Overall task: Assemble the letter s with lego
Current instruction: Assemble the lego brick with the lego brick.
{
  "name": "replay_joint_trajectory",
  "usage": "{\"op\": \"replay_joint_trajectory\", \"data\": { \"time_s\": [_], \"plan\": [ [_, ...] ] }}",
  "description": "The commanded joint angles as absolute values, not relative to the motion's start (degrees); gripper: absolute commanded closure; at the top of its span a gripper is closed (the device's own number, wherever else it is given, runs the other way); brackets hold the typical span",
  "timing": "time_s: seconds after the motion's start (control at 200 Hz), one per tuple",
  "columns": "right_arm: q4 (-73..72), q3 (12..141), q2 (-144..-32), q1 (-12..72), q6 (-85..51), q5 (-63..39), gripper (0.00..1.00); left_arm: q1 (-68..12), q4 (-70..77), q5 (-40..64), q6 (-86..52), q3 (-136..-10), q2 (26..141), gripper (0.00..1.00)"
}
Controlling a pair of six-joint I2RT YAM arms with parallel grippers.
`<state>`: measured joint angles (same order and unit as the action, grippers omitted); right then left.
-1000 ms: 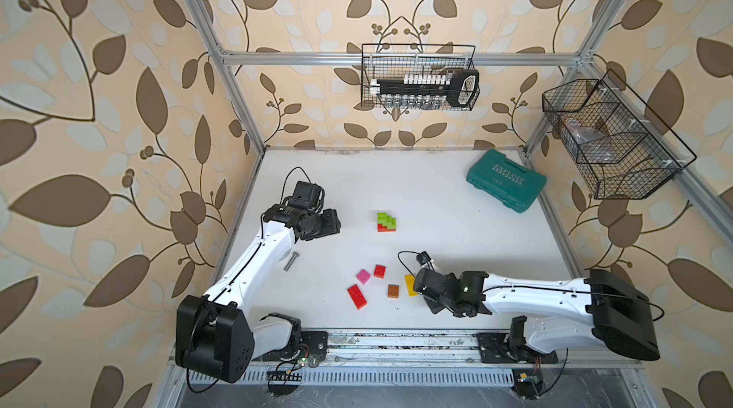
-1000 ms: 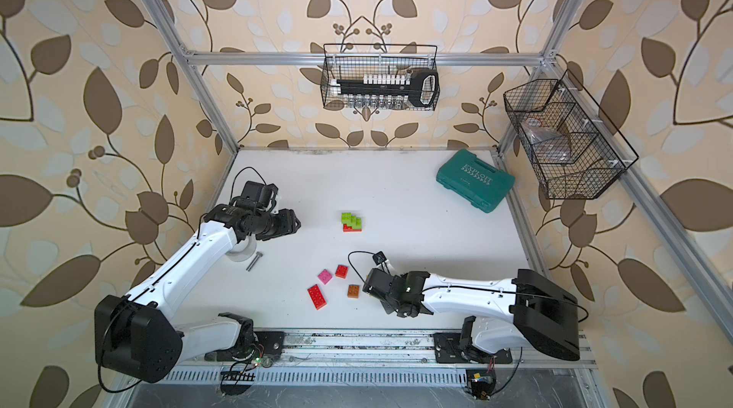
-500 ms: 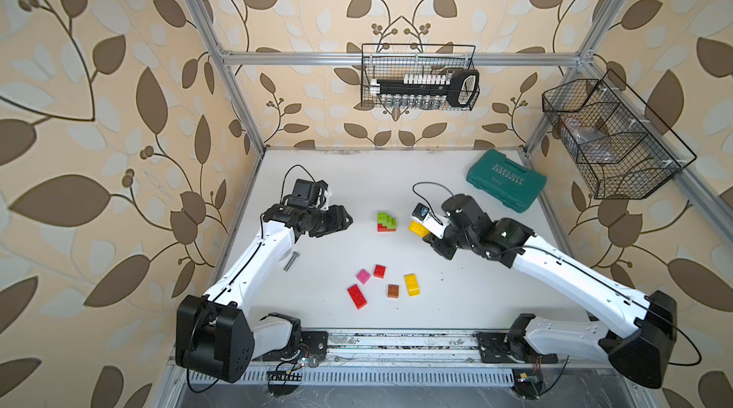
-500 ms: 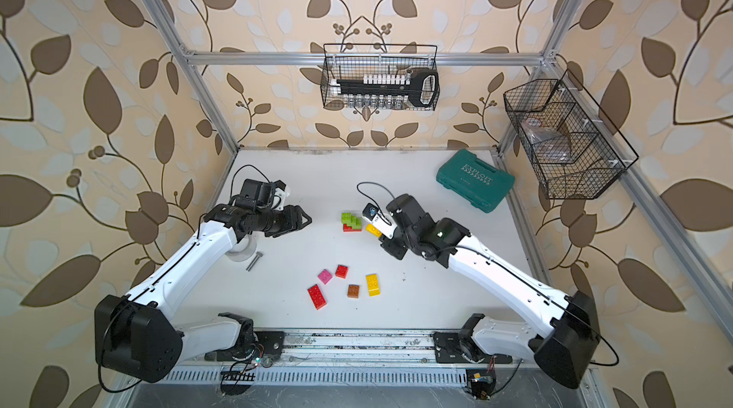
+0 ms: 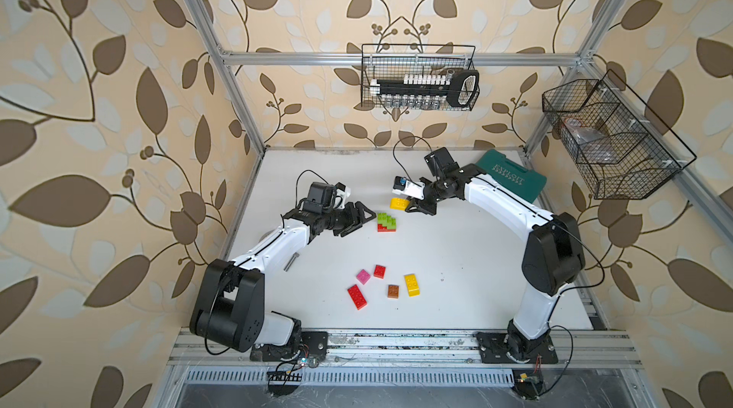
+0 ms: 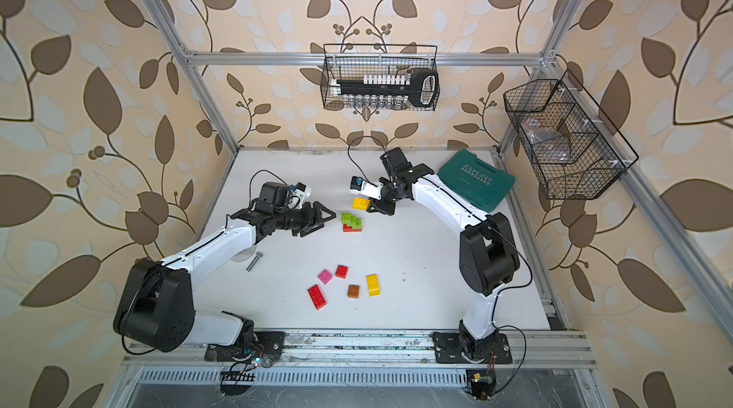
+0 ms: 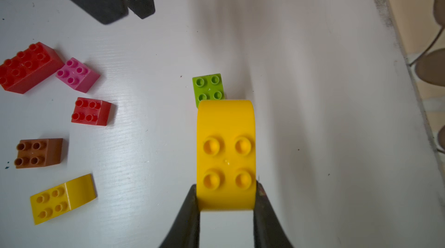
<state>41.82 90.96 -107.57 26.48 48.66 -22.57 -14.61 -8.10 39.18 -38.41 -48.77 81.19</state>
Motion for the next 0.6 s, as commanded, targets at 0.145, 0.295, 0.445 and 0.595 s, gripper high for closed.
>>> {"op": "replay_joint_trajectory", "data": {
  "time_s": [0.145,0.295,0.445,0.595],
  "plan": [
    [48.3,97.6,-112.8,27.3,53.9,-27.3,0.86,-14.8,3.3,43.9,-42.6,-46.9,84.8,0.22],
    [49.4,98.8,-114.2,28.5,54.4,-26.6,0.86,-14.8,8.2,44.3,-44.8,-45.6,86.8,0.21],
    [49.7,99.7,-115.6,29.8,54.4,-25.5,0.85,-14.7,11.3,44.5,-46.3,-45.2,87.9,0.20],
    [49.8,100.8,-116.8,30.7,54.0,-25.0,0.86,-14.8,14.1,45.0,-47.9,-45.1,89.1,0.20]
  ]
}}
